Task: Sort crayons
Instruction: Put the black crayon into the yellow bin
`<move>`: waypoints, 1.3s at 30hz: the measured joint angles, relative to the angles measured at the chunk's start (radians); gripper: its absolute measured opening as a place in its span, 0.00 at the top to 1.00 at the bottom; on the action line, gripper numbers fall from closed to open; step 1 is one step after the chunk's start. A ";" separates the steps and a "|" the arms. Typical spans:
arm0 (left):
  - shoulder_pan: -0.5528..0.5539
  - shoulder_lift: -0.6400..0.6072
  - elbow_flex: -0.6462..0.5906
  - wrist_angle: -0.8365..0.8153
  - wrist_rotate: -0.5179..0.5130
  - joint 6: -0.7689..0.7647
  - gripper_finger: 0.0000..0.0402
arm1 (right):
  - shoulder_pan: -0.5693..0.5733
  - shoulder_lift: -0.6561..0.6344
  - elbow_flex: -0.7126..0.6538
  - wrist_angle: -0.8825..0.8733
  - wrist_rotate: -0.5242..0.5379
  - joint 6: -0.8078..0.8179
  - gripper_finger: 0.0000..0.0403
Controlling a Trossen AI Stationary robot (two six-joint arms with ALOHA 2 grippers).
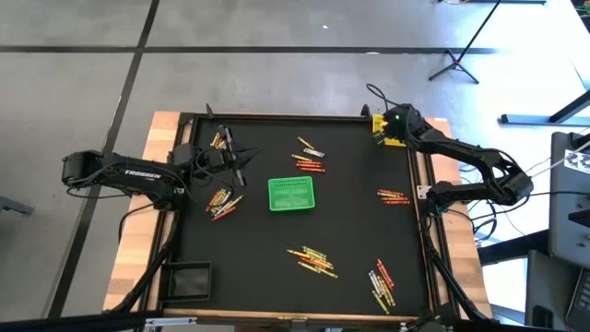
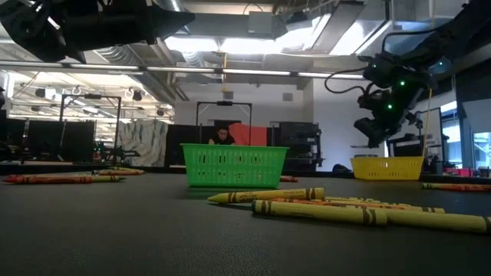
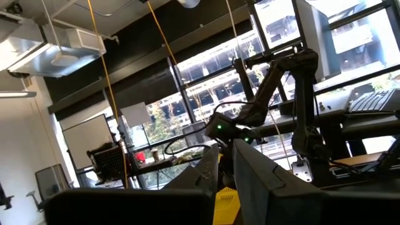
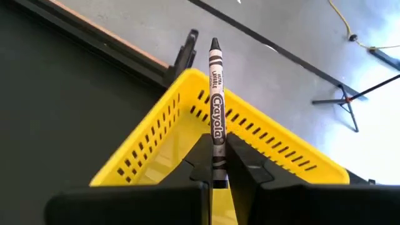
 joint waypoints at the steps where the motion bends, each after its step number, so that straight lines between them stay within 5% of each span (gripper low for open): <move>1: 0.000 0.000 0.000 0.000 0.000 0.000 0.91 | -0.008 0.000 -0.009 0.018 -0.006 0.000 0.93; 10: 0.000 0.000 0.000 -0.001 0.000 -0.001 0.91 | -0.013 0.000 -0.026 0.054 -0.051 0.032 0.91; 19: 0.000 0.000 0.000 -0.002 0.000 0.000 0.91 | -0.011 0.000 -0.026 0.102 -0.059 0.025 0.67; 27: 0.000 0.000 0.000 -0.002 0.000 0.002 0.91 | 0.021 0.000 -0.025 0.246 -0.465 0.048 0.62; 39: 0.000 0.001 0.000 -0.002 -0.001 0.001 0.91 | 0.273 0.062 -0.024 0.429 -0.496 0.016 0.62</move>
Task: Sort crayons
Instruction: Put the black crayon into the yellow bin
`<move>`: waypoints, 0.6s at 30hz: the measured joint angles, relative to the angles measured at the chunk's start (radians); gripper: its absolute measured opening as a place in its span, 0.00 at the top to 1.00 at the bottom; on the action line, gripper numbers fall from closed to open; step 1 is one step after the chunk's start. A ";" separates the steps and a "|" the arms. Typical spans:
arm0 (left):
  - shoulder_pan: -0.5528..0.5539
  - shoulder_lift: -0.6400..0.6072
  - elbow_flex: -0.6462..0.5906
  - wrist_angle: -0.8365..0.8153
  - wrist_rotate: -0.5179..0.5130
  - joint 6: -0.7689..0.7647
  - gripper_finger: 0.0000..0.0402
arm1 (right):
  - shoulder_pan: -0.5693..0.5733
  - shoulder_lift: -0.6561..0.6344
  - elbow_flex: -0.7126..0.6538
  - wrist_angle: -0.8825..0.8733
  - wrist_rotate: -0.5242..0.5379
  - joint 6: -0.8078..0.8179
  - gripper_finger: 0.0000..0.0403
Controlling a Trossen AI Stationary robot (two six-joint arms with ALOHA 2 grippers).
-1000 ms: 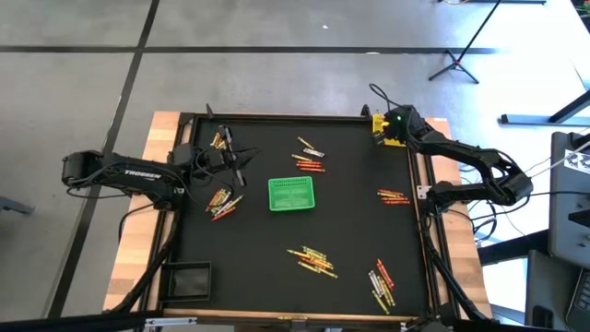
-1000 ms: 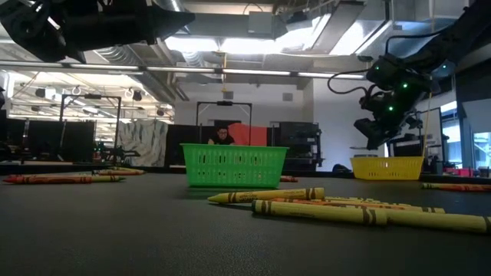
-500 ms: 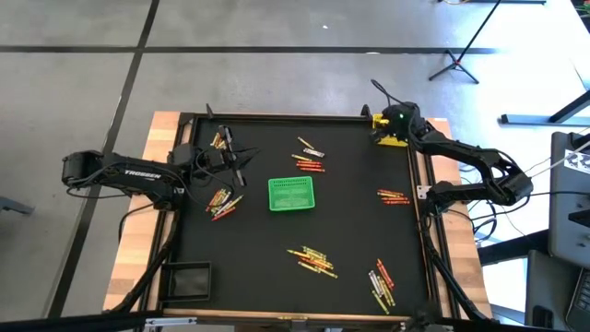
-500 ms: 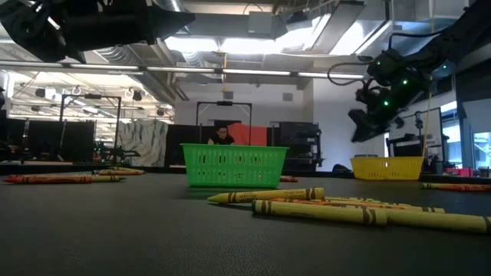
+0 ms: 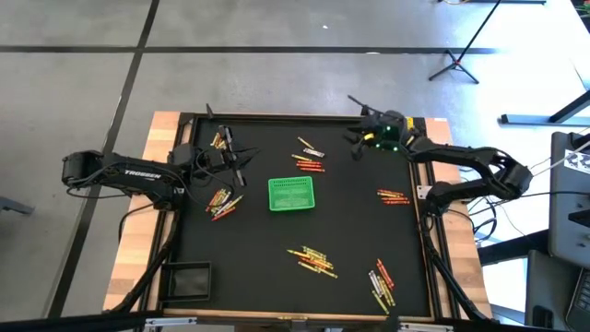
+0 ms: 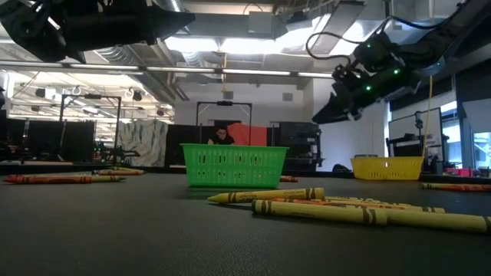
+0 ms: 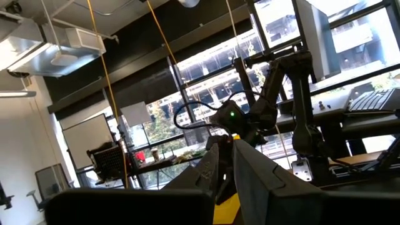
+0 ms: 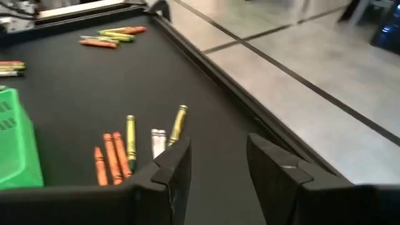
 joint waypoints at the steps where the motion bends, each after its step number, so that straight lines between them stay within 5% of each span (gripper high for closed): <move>1: 0.000 0.000 0.000 0.000 0.000 0.000 0.91 | 0.013 0.017 0.000 0.014 0.000 -0.001 0.62; 10: 0.000 0.000 0.000 0.000 0.000 0.000 0.91 | 0.076 0.246 0.049 0.123 0.034 -0.007 0.63; 18: 0.000 0.000 0.000 -0.006 0.000 0.000 0.91 | 0.106 0.437 0.211 -0.066 0.034 -0.099 0.69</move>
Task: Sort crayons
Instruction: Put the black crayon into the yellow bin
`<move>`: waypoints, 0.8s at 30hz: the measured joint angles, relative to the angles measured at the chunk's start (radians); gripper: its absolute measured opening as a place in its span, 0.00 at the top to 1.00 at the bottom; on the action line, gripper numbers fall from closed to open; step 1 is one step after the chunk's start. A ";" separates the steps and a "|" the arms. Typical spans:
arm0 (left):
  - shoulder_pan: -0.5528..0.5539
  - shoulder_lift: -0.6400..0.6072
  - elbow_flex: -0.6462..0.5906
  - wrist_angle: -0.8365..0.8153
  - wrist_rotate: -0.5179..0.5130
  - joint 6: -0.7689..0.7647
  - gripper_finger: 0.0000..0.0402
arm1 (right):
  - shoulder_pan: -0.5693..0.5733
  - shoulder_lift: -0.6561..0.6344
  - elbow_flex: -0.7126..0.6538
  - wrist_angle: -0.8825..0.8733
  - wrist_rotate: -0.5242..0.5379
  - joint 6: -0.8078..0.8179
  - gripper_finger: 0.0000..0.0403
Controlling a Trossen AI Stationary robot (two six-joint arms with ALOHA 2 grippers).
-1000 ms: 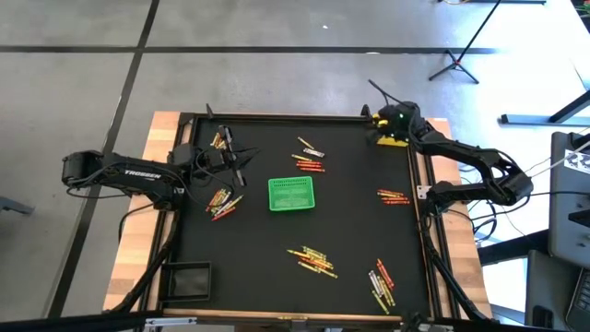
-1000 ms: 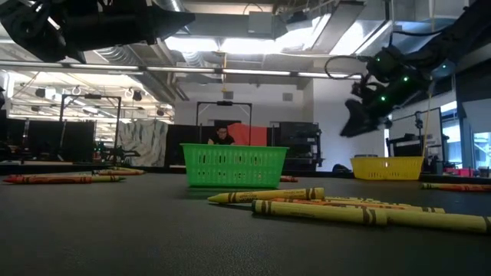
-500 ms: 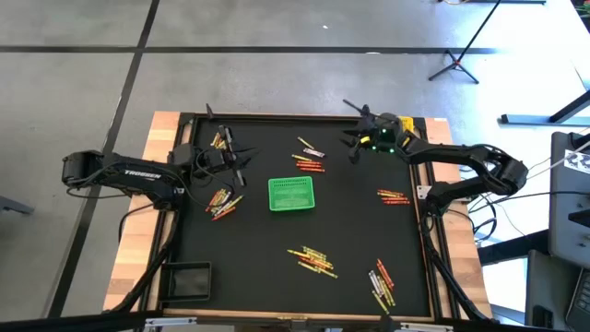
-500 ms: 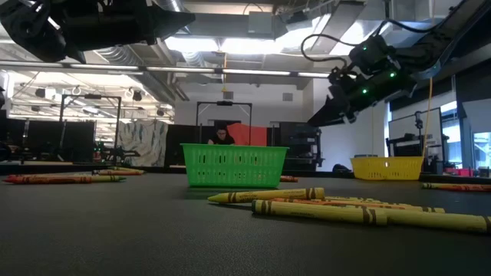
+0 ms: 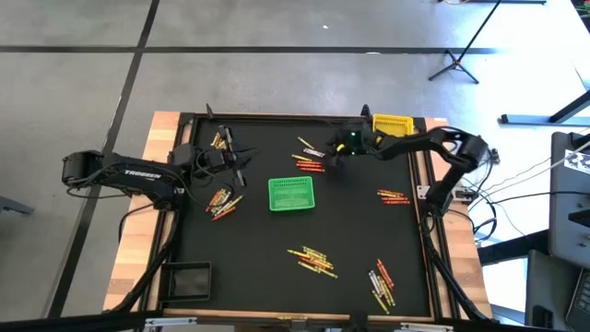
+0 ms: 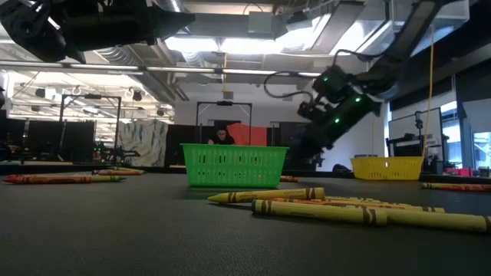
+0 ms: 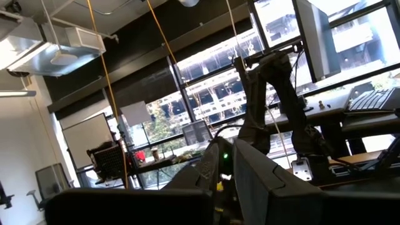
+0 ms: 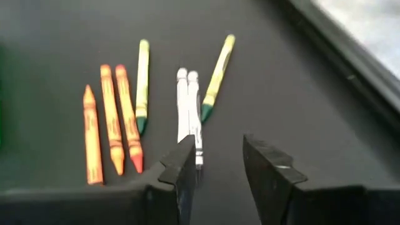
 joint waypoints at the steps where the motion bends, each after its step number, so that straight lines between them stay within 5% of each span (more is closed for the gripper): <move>1: 0.000 0.000 0.000 -0.002 0.000 0.000 0.91 | 0.003 0.012 0.016 -0.027 -0.004 -0.002 0.69; 24: 0.015 0.000 0.000 -0.010 -0.003 -0.001 0.91 | 0.016 0.063 0.050 -0.062 0.006 -0.028 0.73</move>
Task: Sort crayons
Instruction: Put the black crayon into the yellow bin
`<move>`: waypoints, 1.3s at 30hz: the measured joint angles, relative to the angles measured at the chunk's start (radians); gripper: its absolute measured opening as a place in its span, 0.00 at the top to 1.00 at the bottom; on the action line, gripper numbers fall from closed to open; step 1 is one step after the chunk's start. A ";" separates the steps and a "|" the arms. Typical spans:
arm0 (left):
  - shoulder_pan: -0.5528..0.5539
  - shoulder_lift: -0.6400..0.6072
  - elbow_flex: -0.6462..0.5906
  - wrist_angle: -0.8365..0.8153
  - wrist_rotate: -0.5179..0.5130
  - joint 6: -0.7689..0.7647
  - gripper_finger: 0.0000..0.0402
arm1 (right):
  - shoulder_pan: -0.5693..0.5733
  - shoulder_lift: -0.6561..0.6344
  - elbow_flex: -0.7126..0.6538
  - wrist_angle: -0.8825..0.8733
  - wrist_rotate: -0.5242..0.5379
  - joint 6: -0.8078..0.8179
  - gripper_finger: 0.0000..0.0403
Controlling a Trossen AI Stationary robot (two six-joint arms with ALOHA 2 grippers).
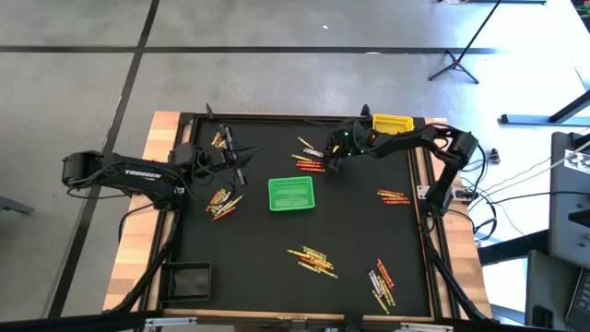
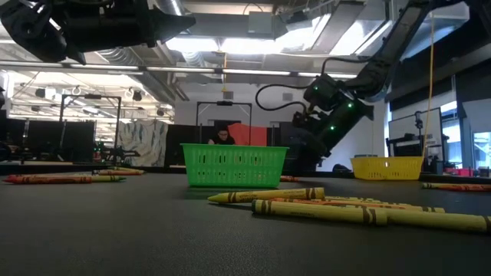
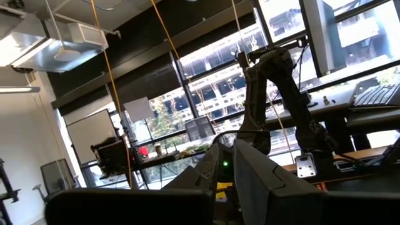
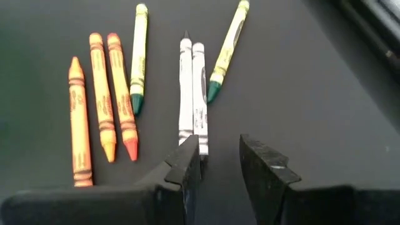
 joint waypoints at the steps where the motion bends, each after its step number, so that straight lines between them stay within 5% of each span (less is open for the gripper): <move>1: 0.000 0.000 0.000 0.000 0.000 0.000 0.91 | 0.000 0.000 0.000 0.003 0.005 0.001 0.73; 12: 0.000 0.000 0.000 0.001 0.000 0.000 0.91 | 0.007 0.009 0.000 0.008 0.079 0.003 0.73; 39: 0.000 0.000 0.000 0.001 0.000 0.000 0.91 | 0.033 -0.053 0.000 -0.082 -0.001 0.085 0.73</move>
